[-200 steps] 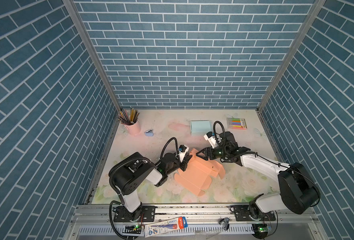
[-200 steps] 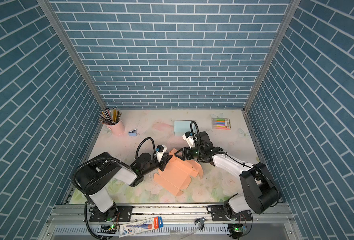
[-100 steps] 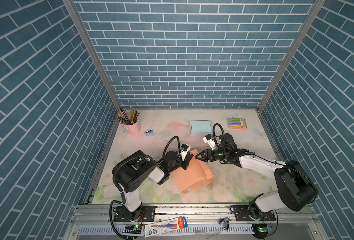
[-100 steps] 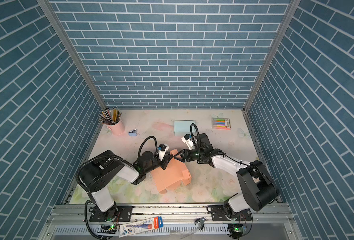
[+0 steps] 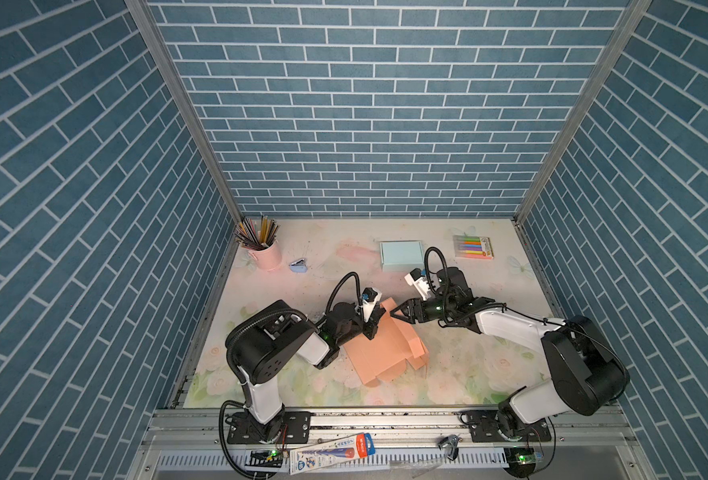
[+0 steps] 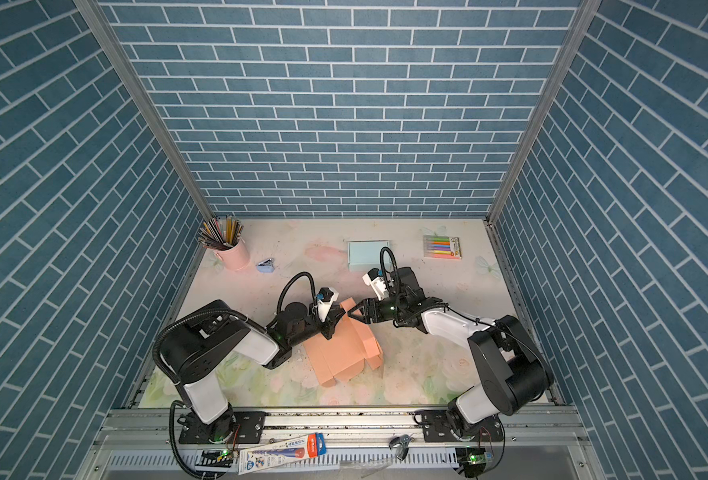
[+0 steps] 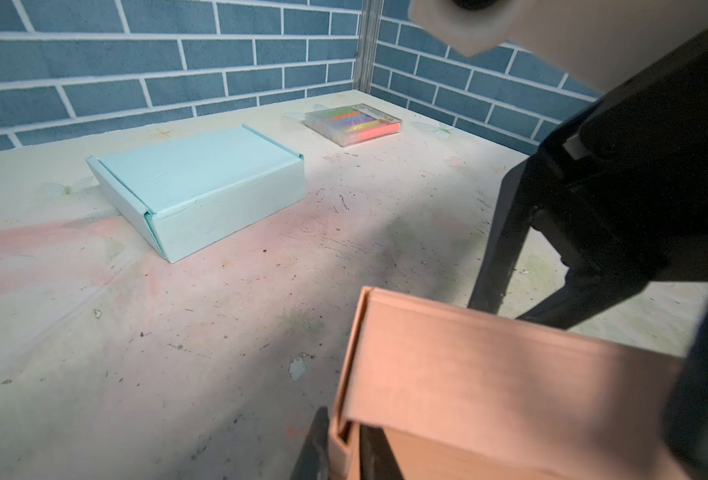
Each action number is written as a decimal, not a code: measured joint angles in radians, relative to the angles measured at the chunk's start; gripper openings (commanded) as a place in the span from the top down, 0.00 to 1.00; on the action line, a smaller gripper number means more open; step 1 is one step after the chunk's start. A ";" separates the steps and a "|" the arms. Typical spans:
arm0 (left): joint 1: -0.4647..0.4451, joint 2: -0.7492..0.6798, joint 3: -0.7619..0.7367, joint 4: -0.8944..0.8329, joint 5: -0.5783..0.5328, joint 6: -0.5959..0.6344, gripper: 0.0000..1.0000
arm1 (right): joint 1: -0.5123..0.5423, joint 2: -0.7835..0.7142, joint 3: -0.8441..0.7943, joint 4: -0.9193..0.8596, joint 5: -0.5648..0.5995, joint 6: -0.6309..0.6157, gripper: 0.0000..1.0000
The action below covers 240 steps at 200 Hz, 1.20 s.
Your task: Fold the paper box
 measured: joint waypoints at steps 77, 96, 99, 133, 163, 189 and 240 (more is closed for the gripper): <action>-0.001 0.024 0.028 -0.003 -0.005 0.005 0.87 | -0.009 0.003 -0.031 0.071 -0.035 0.051 0.38; -0.002 0.024 0.028 -0.002 -0.006 0.009 0.88 | -0.015 0.012 -0.031 0.087 -0.034 0.054 0.38; -0.002 0.024 0.027 -0.003 -0.008 0.009 0.88 | -0.016 0.014 -0.031 0.090 -0.034 0.054 0.38; -0.016 0.022 0.022 0.000 -0.021 0.010 0.80 | -0.016 0.026 -0.031 0.094 -0.042 0.053 0.38; -0.022 0.022 0.021 0.000 -0.024 0.006 0.78 | -0.014 0.027 -0.028 0.065 -0.045 0.043 0.38; -0.019 0.022 0.008 -0.002 -0.015 0.001 0.71 | -0.023 0.027 -0.028 0.040 -0.046 0.034 0.38; 0.011 0.024 0.006 -0.001 0.031 -0.004 0.60 | -0.035 0.031 -0.025 0.003 -0.053 0.002 0.39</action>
